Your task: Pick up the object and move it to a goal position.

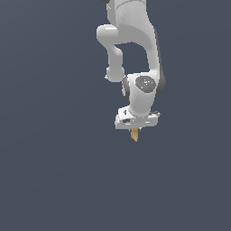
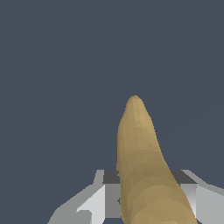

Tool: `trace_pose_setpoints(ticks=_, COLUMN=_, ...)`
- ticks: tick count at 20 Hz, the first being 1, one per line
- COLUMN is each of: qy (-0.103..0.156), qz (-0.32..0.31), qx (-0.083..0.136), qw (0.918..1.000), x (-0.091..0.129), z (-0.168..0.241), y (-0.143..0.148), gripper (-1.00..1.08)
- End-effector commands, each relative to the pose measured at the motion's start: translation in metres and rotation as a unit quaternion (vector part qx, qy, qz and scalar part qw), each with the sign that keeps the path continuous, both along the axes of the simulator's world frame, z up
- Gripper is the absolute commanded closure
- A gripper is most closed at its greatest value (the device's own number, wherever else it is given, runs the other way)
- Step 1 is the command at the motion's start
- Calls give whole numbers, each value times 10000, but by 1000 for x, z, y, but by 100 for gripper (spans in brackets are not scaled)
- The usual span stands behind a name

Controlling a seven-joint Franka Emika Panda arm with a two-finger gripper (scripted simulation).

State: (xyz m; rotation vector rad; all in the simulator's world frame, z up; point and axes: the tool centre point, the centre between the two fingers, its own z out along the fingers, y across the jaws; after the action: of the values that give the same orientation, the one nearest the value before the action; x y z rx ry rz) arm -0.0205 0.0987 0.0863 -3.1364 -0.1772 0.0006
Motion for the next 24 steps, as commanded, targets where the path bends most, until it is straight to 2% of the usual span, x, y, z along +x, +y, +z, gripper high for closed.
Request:
trace_pose_setpoints(ticks=1, qy=0, qz=0, qx=0, qw=10000, x=0, z=0, y=0, gripper=108)
trace_pose_setpoints(ticks=13, qy=0, qz=0, qx=0, qw=10000, x=-4, z=21, y=-1, gripper=108)
trace_pose_setpoints(ticks=18, qy=0, qz=0, qx=0, qw=10000, x=-11, z=52, y=-2, gripper=108)
trace_pose_setpoints(ticks=24, qy=0, qz=0, qx=0, qw=10000, x=-22, z=107, y=-4, gripper=108)
